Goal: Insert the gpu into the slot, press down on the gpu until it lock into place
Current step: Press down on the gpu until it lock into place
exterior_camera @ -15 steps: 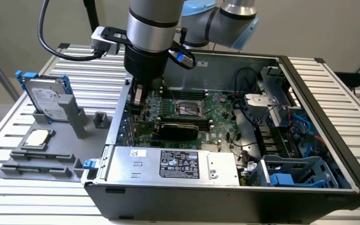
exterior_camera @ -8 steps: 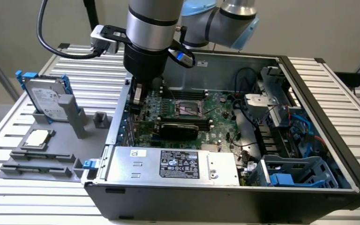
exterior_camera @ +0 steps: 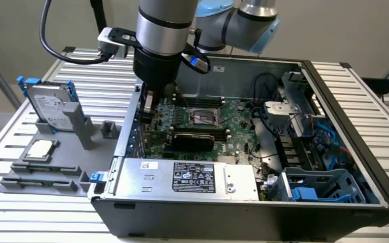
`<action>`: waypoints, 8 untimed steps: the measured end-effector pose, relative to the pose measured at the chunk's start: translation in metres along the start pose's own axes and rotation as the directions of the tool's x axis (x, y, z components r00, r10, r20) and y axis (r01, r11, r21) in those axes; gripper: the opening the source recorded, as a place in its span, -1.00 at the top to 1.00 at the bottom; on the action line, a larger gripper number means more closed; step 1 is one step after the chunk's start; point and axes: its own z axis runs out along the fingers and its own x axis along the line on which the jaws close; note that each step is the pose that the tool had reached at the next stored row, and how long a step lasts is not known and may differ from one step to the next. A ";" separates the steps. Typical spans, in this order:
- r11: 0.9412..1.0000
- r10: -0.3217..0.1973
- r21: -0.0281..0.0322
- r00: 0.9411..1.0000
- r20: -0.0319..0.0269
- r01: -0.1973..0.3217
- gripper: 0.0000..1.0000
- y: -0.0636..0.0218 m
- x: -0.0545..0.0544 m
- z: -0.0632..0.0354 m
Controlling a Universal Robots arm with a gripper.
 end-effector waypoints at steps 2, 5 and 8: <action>1.000 0.000 0.000 1.000 0.000 0.000 0.79 0.0001 0.000 0.0002; 1.000 0.000 0.000 1.000 0.000 0.000 0.79 0.0002 0.000 0.0005; 1.000 0.000 0.000 1.000 0.000 0.000 0.79 0.0002 0.000 0.0005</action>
